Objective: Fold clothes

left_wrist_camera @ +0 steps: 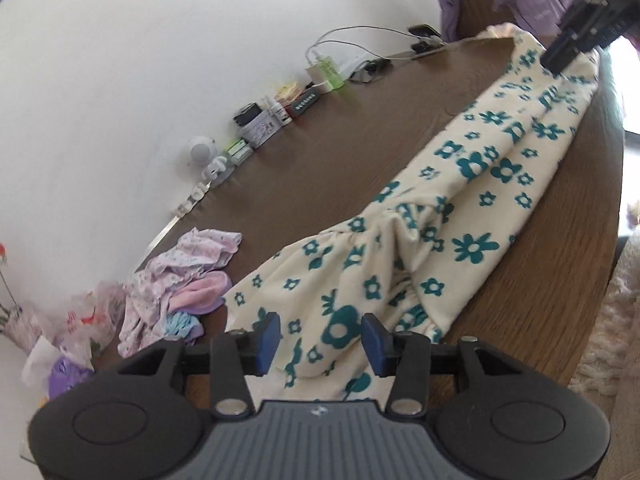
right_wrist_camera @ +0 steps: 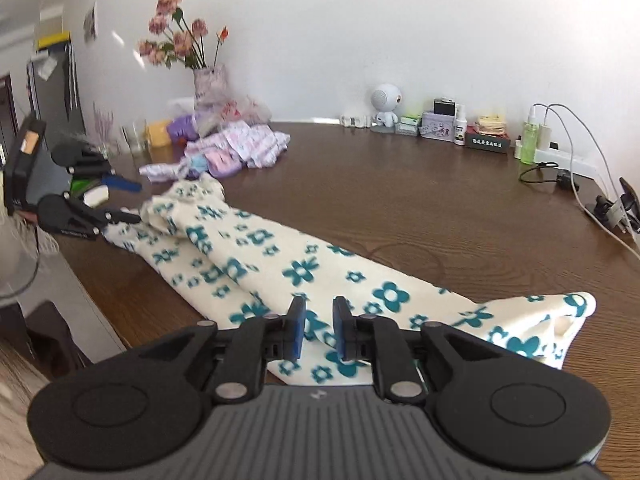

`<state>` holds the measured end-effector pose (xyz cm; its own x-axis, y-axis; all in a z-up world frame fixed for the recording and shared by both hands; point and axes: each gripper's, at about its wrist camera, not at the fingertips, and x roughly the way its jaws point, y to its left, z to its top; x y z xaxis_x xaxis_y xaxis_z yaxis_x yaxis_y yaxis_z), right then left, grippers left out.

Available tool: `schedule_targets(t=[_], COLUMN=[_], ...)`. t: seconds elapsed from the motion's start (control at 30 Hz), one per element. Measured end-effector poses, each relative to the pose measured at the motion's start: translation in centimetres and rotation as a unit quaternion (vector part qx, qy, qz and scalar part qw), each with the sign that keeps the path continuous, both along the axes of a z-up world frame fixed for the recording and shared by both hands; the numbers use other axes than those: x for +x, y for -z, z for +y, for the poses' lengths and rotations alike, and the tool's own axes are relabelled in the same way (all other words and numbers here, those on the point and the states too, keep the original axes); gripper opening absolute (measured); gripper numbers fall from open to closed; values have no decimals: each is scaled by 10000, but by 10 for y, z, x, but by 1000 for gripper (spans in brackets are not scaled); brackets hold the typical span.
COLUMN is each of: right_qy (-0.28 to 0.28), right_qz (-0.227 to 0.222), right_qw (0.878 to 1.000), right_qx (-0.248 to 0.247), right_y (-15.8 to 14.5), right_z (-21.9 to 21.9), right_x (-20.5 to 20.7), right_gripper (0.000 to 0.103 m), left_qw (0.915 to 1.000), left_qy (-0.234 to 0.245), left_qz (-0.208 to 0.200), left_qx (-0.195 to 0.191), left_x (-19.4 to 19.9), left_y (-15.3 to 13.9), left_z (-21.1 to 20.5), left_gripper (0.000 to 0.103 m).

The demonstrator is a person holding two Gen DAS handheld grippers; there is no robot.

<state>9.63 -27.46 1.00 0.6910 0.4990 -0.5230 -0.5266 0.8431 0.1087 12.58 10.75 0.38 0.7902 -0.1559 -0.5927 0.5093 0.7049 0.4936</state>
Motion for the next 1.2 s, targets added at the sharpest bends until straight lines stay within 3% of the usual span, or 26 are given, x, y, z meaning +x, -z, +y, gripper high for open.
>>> schedule_targets(t=[0.07, 0.17, 0.27, 0.37, 0.47, 0.63, 0.67, 0.7, 0.77, 1.03, 1.13, 1.2], right_qy=[49, 109, 93, 172, 294, 433, 446, 458, 461, 526, 546, 550], right_qz=[-18, 43, 283, 447, 367, 416, 423, 431, 422, 231, 195, 175], right_qw=[10000, 9999, 9992, 9980, 9982, 9978, 9978, 9978, 9979, 9983, 9982, 9981], right_qx=[31, 56, 250, 423, 364, 279, 252, 229, 192, -129, -176, -195], right_y=[1, 6, 16, 25, 30, 36, 37, 38, 39, 41, 41, 42], right_z=[11, 28, 43, 53, 61, 67, 68, 68, 69, 80, 80, 81], right_x=[7, 19, 28, 30, 26, 26, 27, 27, 27, 21, 21, 21], right_gripper=[17, 17, 17, 17, 17, 20, 20, 20, 20, 20, 20, 20], left_qw=[9980, 9852, 9622, 9365, 9205, 9025, 8966, 8896, 8790, 8907, 8938, 8895], left_qy=[-399, -995, -1383, -1720, -1893, -2193, -2210, -2203, -2102, -1981, -1996, -2144], left_qz=[132, 572, 1191, 1552, 1698, 1890, 1928, 1973, 2038, 947, 861, 988], left_qx=[-470, -1270, -2022, -2633, -2966, -3187, -3318, -3480, -3764, -3980, -3922, -3911], left_x=[15, 46, 74, 93, 102, 113, 114, 116, 115, 66, 49, 47], left_y=[-12, -19, -13, -2, 6, 16, 17, 19, 20, -15, -14, -5], left_z=[15, 37, 53, 63, 69, 78, 80, 84, 88, 93, 92, 94], left_gripper=[48, 50, 50, 50, 49, 47, 42, 21, 2, 0, 0, 2])
